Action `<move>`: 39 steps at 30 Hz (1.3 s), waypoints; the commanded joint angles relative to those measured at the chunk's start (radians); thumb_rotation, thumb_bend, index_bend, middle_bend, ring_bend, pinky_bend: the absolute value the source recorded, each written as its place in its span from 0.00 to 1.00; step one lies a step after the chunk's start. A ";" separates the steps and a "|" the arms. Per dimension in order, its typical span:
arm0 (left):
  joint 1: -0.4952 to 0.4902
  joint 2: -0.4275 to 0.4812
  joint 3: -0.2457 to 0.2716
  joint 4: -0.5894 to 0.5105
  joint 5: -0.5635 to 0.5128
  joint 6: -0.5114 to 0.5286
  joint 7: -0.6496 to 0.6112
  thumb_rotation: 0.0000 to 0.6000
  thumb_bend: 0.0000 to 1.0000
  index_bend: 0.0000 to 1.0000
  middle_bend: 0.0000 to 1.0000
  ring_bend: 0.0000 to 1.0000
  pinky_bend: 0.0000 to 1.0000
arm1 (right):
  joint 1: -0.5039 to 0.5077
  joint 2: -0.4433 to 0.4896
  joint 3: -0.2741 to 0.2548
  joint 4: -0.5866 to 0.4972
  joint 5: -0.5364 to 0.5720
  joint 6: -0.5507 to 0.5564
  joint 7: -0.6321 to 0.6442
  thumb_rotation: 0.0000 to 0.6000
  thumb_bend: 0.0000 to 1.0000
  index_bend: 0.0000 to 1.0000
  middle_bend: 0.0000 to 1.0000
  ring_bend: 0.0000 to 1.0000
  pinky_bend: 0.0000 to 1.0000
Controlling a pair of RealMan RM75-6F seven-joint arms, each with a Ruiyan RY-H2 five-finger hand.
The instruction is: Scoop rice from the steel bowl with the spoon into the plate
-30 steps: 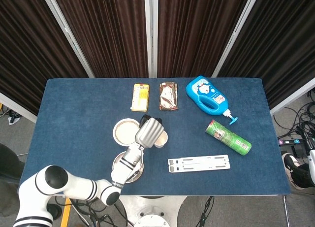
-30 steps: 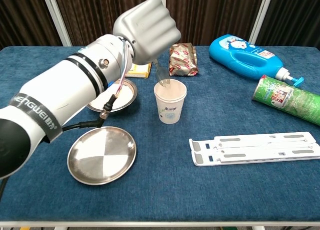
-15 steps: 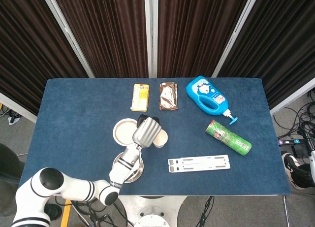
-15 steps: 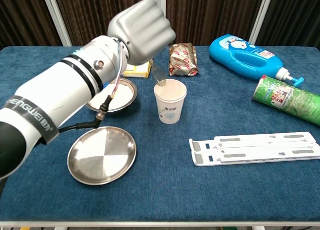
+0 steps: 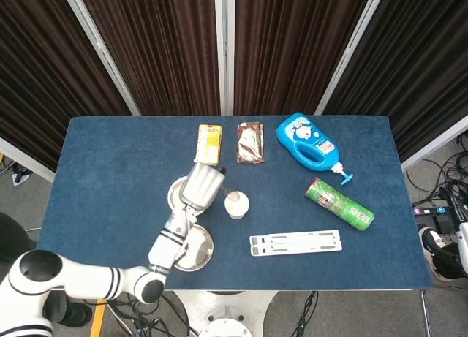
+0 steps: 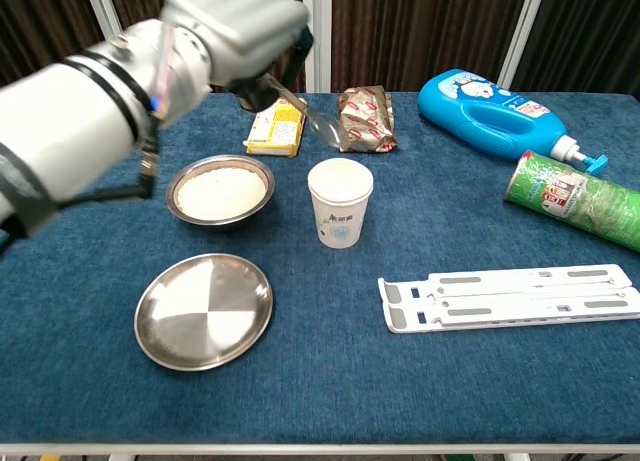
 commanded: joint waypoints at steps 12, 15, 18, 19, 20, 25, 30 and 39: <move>0.324 0.230 0.259 -0.068 0.393 -0.074 -0.571 1.00 0.55 0.63 0.96 0.91 1.00 | 0.008 0.003 -0.004 -0.034 -0.017 -0.002 -0.031 1.00 0.24 0.00 0.18 0.00 0.00; 0.350 0.212 0.290 -0.045 0.423 -0.081 -0.585 1.00 0.55 0.63 0.96 0.91 1.00 | 0.010 0.004 -0.004 -0.039 -0.018 -0.005 -0.035 1.00 0.24 0.00 0.18 0.00 0.00; 0.364 0.192 0.307 -0.020 0.439 -0.101 -0.582 1.00 0.55 0.63 0.96 0.91 1.00 | 0.008 0.003 -0.006 -0.040 -0.019 -0.002 -0.035 1.00 0.24 0.00 0.18 0.00 0.00; 0.367 0.185 0.309 -0.013 0.441 -0.110 -0.582 1.00 0.55 0.63 0.96 0.91 1.00 | 0.008 0.002 -0.006 -0.040 -0.019 -0.001 -0.035 1.00 0.24 0.00 0.18 0.00 0.00; 0.368 0.178 0.313 -0.006 0.442 -0.121 -0.580 1.00 0.55 0.63 0.96 0.91 1.00 | 0.007 0.002 -0.007 -0.039 -0.019 -0.001 -0.035 1.00 0.24 0.00 0.18 0.00 0.00; 0.370 0.147 0.306 0.020 0.418 -0.178 -0.546 1.00 0.53 0.61 0.95 0.91 1.00 | 0.008 0.000 -0.006 -0.037 -0.016 -0.003 -0.032 1.00 0.24 0.00 0.18 0.00 0.00; 0.378 0.138 0.298 0.004 0.383 -0.212 -0.499 1.00 0.49 0.54 0.94 0.90 1.00 | 0.007 -0.001 -0.006 -0.034 -0.014 -0.001 -0.033 1.00 0.24 0.00 0.18 0.00 0.00; 0.415 0.145 0.252 -0.046 0.345 -0.175 -0.493 1.00 0.15 0.41 0.92 0.89 1.00 | 0.012 -0.002 -0.004 -0.031 -0.010 -0.011 -0.027 1.00 0.24 0.00 0.18 0.00 0.00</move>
